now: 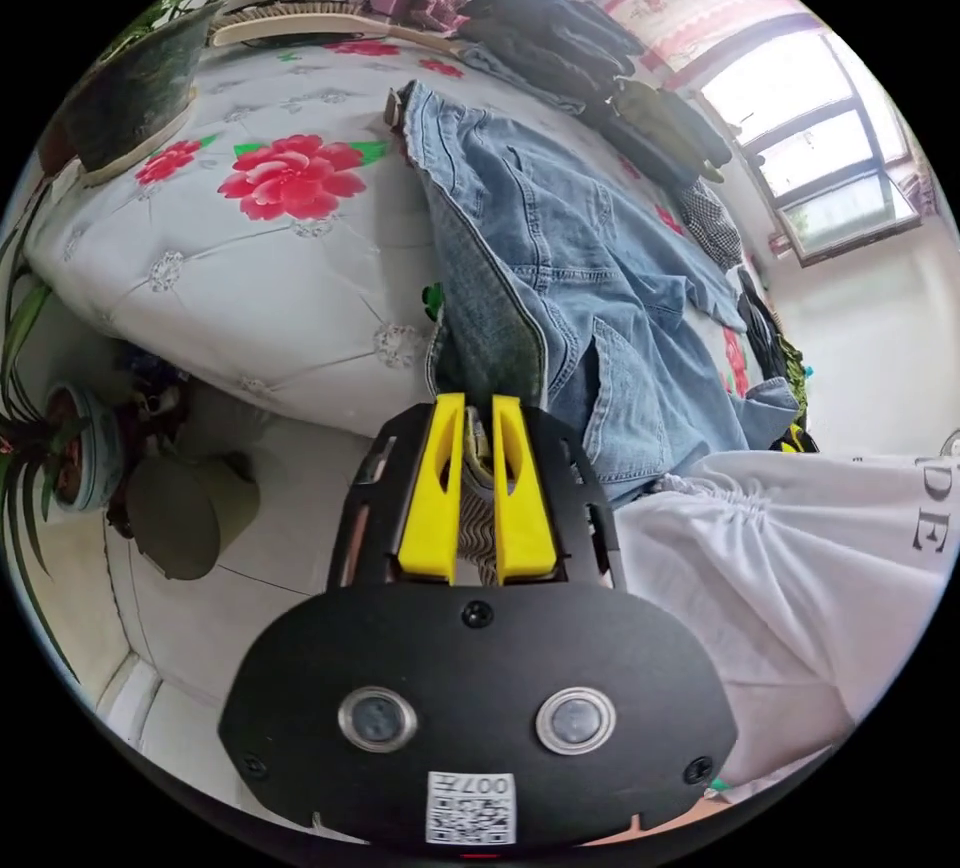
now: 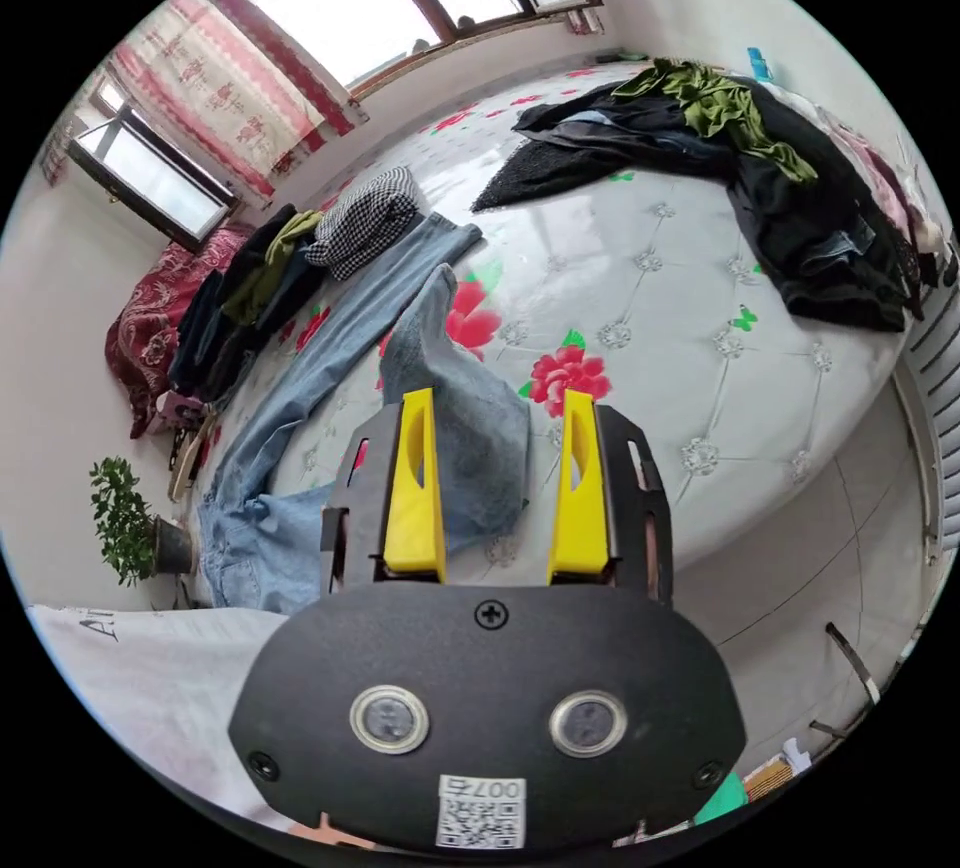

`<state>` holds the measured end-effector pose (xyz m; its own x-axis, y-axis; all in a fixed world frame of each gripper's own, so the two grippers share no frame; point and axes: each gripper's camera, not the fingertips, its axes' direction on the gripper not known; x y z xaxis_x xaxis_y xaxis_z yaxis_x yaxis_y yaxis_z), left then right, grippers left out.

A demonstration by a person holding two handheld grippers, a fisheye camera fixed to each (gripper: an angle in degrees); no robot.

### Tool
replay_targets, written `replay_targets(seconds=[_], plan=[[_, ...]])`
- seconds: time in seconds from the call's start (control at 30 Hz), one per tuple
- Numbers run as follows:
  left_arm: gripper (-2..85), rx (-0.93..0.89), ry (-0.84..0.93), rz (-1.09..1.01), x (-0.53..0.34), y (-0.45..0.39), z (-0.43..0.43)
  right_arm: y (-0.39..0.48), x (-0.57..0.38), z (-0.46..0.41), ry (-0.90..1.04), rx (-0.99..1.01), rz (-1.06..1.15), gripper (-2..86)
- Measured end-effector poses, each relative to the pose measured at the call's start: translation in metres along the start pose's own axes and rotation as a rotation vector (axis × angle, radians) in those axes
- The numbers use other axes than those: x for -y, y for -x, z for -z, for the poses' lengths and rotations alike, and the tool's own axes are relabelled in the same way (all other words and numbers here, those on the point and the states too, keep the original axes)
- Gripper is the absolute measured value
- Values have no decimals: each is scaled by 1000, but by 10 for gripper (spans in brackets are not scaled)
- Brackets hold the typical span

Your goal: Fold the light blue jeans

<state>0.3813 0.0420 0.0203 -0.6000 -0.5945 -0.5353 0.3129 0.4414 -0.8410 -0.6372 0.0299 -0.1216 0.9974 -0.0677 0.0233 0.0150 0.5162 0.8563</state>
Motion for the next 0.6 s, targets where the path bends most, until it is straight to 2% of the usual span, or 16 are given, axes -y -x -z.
replay_targets(seconds=[0.1,0.17,0.2,0.23,0.27,0.33,0.37,0.47,0.53,0.6], plan=[[5,36,50,1,23,-9,-4,4,12,-37,117,159,12,107],[-1,54,47,8,34,-14,1,35,22,-51,124,76,74,103],[-3,24,14,39,38,-14,7,70,28,-62,111,-22,177,102],[-4,-25,-37,77,41,-12,15,110,29,-78,136,-32,306,102],[-4,-49,-61,97,42,-10,18,128,29,-87,169,6,368,102],[-5,-98,-105,167,44,-4,22,181,20,-112,345,236,563,104],[-5,-96,-106,176,44,-4,22,186,18,-112,350,265,584,105],[-5,-76,-118,192,39,-5,23,160,20,-85,226,340,514,108],[-6,-88,-143,220,34,-3,28,95,28,-63,136,330,326,110],[-6,-116,-159,251,33,2,30,48,31,-61,164,310,205,113]])
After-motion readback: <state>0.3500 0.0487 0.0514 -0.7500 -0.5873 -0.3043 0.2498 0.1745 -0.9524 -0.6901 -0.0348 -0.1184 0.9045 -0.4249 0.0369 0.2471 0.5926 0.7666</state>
